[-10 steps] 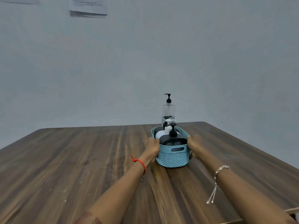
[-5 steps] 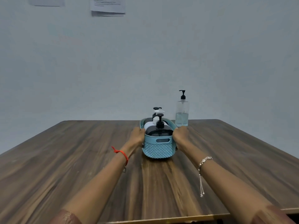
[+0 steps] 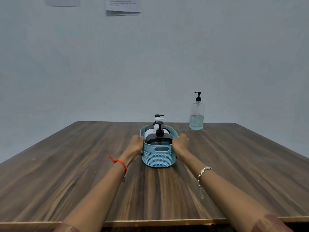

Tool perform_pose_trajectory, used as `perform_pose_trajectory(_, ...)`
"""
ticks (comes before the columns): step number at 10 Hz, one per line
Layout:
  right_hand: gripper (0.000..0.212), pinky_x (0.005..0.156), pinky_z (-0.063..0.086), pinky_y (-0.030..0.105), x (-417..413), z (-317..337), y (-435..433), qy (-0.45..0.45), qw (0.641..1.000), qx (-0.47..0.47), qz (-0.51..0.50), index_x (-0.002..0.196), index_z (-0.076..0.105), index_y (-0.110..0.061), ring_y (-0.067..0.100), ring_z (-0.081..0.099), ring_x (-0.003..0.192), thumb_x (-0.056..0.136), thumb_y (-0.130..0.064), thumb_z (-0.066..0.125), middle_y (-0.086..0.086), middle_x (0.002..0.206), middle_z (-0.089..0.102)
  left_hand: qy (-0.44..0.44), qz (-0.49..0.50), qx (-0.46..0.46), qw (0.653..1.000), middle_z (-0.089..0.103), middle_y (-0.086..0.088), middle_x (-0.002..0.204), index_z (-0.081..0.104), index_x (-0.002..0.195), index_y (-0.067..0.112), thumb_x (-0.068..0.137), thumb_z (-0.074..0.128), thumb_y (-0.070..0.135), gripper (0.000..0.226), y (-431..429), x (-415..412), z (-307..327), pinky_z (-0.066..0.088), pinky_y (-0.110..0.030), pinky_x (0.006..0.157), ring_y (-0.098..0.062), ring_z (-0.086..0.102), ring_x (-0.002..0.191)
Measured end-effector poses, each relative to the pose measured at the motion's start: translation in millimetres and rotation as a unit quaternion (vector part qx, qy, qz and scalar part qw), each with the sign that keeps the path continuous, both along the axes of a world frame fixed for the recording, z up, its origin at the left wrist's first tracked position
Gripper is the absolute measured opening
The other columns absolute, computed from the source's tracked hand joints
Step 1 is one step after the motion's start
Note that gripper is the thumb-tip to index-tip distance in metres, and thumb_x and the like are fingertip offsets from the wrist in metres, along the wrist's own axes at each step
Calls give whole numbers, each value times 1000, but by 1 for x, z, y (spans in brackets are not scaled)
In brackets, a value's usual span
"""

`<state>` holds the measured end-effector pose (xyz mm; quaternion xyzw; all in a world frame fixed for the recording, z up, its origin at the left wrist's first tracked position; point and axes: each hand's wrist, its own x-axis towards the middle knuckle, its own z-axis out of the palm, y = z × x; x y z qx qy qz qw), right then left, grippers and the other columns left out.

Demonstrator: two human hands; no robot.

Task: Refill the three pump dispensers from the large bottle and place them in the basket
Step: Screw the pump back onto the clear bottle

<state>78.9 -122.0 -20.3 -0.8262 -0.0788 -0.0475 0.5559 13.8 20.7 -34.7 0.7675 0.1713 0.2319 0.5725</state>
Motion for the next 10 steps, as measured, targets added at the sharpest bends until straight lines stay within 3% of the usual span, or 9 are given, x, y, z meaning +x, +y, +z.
perform_pose_trajectory(2,16,69,43,37,4,-3,-2,-9,999,-20,25,91,48,-1,31,52,92,87,0,33,24,114,52,4,12,-9,1000,59,-19,84,57,82,0,88,35,26,34,5,9,-12,43,-39,66,-22,51,77)
perform_pose_trajectory(3,23,76,41,40,2,-6,-5,-26,999,-29,28,99,52,5,34,51,104,93,-6,32,25,111,53,-1,13,12,1000,62,-21,89,59,86,-4,95,30,22,40,2,7,-15,43,-39,71,-24,51,79)
perform_pose_trajectory(4,40,78,36,37,-7,-6,-10,-62,996,-43,38,86,56,7,38,50,111,101,-18,28,29,105,59,-13,18,51,998,56,-14,78,55,76,4,99,27,25,42,-7,-1,-16,35,-33,67,-24,48,78)
perform_pose_trajectory(5,49,69,33,32,-10,-16,-13,-112,992,-45,48,64,48,-9,36,58,93,102,-30,26,17,80,58,-26,31,98,994,66,-18,101,64,100,-1,101,24,35,54,-14,-9,-21,41,-34,75,-31,59,95)
perform_pose_trajectory(6,58,74,46,34,-13,-29,-18,-147,985,-49,70,95,61,-13,25,62,85,96,-52,19,7,87,67,-30,28,132,990,66,-16,107,62,106,-1,101,23,39,56,-26,-22,-18,41,-34,78,-30,59,98)
perform_pose_trajectory(7,76,87,51,43,-15,-42,-27,-163,979,-92,84,107,56,-17,21,62,96,85,-71,7,5,101,66,-40,17,162,986,59,-6,114,50,123,5,101,26,36,45,-34,-34,-18,39,-28,83,-23,55,105)
perform_pose_trajectory(8,84,115,26,41,-36,-47,-36,-189,965,-156,90,140,31,-6,26,29,139,86,-67,7,16,148,33,-44,25,206,977,46,-18,137,37,136,3,99,36,35,49,-36,-38,-25,33,-40,107,-32,42,129)
perform_pose_trajectory(9,69,117,6,33,-50,-54,-43,-227,947,-212,86,148,6,-6,22,3,146,96,-51,14,14,157,4,12,33,236,971,5,-20,157,7,148,-2,98,35,39,70,-43,-42,-33,3,-44,119,-31,4,146)
perform_pose_trajectory(10,64,116,-4,29,-63,-58,-52,-267,928,-246,83,147,-7,-7,19,-9,145,100,-43,16,11,157,-10,4,72,263,962,-11,-14,158,-6,147,2,98,34,40,74,-57,-50,-38,-8,-39,116,-23,-11,146)
